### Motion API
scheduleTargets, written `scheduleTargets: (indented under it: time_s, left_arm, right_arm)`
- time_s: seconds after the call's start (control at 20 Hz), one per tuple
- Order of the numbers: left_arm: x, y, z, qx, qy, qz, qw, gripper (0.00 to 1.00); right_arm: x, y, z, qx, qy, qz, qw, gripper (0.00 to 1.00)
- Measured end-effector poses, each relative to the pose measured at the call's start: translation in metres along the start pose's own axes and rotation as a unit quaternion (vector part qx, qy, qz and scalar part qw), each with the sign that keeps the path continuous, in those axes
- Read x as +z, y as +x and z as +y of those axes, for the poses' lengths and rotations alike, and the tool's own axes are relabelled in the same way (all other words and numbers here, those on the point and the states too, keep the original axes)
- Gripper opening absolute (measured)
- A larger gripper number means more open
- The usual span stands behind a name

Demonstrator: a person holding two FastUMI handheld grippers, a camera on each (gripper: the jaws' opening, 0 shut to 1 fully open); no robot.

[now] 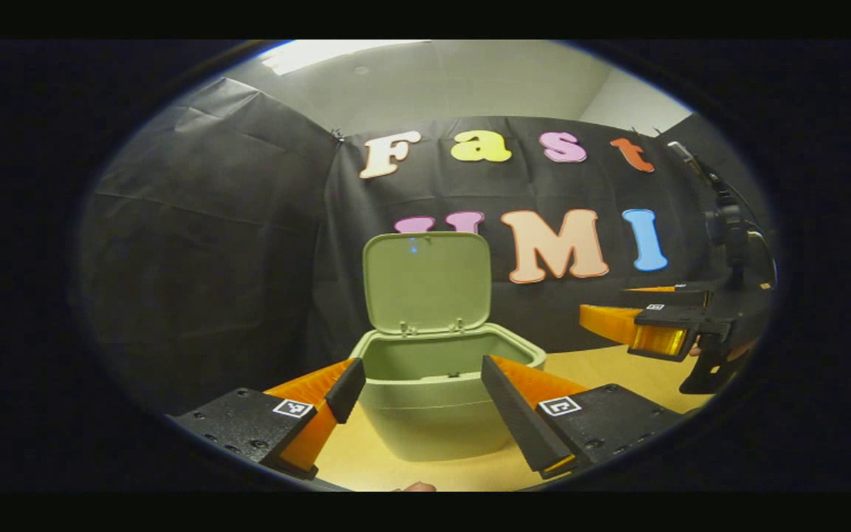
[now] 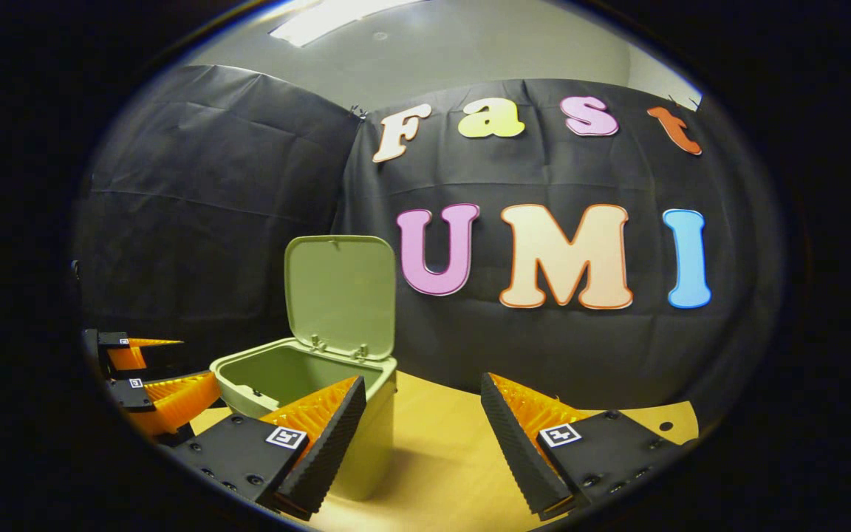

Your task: Press the lid of the desktop garbage bin to open it, pick up the crumpled paper on the desktop and throw it into the bin, then pick up the pop can on the desktop and drop it into the bin, and finally close the garbage bin lid.

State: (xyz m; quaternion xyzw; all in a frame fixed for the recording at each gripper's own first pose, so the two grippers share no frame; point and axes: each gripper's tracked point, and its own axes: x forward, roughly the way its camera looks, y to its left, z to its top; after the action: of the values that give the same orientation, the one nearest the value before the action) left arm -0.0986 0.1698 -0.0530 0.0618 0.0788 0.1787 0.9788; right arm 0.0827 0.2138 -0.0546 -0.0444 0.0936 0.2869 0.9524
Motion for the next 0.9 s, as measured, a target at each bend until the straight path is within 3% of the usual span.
scheduleTargets:
  time_s: [0.4,0.9]
  left_arm:
    - [0.001,0.007,-0.072,-0.056,-0.003,0.005,0.998,0.94]
    - [-0.043,0.003,-0.155,-0.121,-0.008,0.055,0.991,0.95]
  right_arm:
    - [-0.011,-0.033,-0.083,-0.062,0.013,0.008,0.998,0.98]
    - [-0.044,-0.08,-0.158,-0.115,0.005,0.043,0.992,0.98]
